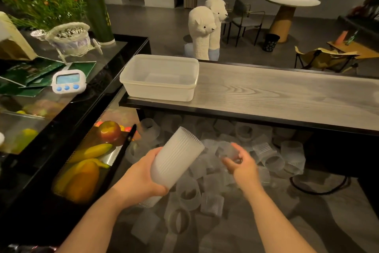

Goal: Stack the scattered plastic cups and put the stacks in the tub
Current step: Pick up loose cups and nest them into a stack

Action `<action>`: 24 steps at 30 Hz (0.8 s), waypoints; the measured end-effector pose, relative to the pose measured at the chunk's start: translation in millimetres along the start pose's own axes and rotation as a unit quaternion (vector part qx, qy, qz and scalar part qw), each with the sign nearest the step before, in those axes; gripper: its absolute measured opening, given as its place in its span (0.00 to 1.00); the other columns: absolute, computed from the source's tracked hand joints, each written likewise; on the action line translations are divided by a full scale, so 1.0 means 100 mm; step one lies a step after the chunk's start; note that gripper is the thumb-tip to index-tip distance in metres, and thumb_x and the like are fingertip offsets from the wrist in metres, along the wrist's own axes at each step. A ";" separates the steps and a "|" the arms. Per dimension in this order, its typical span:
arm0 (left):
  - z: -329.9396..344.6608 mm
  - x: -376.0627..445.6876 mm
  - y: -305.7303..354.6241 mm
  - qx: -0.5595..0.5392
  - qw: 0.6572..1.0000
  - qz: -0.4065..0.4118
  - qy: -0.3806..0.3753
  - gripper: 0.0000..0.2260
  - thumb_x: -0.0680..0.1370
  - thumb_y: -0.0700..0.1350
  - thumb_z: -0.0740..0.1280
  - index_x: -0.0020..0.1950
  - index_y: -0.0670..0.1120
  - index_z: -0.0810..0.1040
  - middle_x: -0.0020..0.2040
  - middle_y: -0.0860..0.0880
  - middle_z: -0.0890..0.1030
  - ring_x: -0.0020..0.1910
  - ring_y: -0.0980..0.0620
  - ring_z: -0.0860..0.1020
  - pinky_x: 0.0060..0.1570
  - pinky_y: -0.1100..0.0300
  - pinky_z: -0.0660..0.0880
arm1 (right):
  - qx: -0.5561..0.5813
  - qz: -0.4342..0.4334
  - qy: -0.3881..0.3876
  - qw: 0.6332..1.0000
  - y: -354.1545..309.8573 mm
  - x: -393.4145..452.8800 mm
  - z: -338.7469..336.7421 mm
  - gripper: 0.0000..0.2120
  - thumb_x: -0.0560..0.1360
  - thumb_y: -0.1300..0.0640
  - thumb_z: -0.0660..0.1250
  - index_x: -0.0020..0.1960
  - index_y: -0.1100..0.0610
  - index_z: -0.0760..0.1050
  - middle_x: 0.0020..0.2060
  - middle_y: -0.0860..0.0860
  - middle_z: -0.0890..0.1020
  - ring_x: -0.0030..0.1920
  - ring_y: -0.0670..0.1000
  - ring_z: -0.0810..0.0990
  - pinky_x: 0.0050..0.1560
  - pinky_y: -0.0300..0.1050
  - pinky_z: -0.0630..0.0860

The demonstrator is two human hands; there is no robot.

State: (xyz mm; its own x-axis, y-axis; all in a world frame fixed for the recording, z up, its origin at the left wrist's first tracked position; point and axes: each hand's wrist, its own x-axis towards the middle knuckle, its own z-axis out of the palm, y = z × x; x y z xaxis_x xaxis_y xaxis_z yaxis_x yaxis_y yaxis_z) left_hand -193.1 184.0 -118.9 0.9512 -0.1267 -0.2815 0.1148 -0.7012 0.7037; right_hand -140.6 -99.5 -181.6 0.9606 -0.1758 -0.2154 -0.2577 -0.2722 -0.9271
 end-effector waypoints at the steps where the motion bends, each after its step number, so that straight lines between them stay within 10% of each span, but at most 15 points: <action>1: 0.00 0.02 -0.02 0.003 1.000 0.000 -0.009 0.44 0.63 0.49 0.80 0.66 0.70 0.54 0.58 0.65 0.68 0.55 0.57 0.73 0.48 0.64 0.74 | 0.058 -0.018 0.009 0.998 -0.12 -0.08 -0.05 0.23 0.74 0.54 0.73 0.66 0.42 0.71 0.47 0.50 0.80 0.45 0.47 0.80 0.47 0.41 0.79; 4: 0.00 0.09 -0.02 0.012 0.999 0.021 -0.033 0.43 0.62 0.49 0.79 0.66 0.70 0.56 0.58 0.65 0.69 0.55 0.57 0.74 0.49 0.61 0.75 | 0.165 -0.090 -0.009 0.982 -0.54 -0.29 -0.16 0.13 0.79 0.51 0.65 0.63 0.42 0.75 0.33 0.50 0.77 0.33 0.45 0.75 0.40 0.34 0.76; 12: -0.05 0.28 0.00 0.020 0.995 0.065 -0.068 0.43 0.61 0.50 0.79 0.67 0.68 0.57 0.59 0.65 0.69 0.57 0.58 0.73 0.57 0.57 0.75 | -0.011 -0.201 0.015 0.979 -0.84 -0.33 -0.05 0.15 0.79 0.56 0.66 0.60 0.36 0.74 0.41 0.47 0.78 0.35 0.44 0.77 0.42 0.34 0.76; 19: -0.02 0.36 -0.09 0.024 0.995 0.064 -0.075 0.44 0.63 0.50 0.79 0.71 0.64 0.56 0.60 0.61 0.69 0.55 0.56 0.73 0.53 0.60 0.74 | -0.056 -0.142 -0.184 0.971 -0.85 -0.46 0.00 0.17 0.82 0.57 0.60 0.61 0.36 0.75 0.45 0.45 0.83 0.38 0.46 0.80 0.44 0.34 0.75; 24: -0.04 0.43 -0.11 0.016 0.997 0.058 -0.054 0.44 0.63 0.48 0.80 0.68 0.67 0.55 0.57 0.65 0.67 0.53 0.58 0.72 0.50 0.60 0.74 | -0.119 -0.074 0.046 0.989 -0.26 -0.29 0.01 0.12 0.80 0.54 0.64 0.56 0.37 0.76 0.51 0.49 0.80 0.42 0.45 0.79 0.48 0.46 0.78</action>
State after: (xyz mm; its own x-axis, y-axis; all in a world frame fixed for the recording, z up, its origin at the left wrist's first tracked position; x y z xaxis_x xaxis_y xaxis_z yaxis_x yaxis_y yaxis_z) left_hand -151.8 189.1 -136.1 0.9208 -0.2821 -0.2693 -0.0055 -0.6997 0.7144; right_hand -161.7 -86.6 -151.5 0.9790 -0.1989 -0.0444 -0.1430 -0.5152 -0.8451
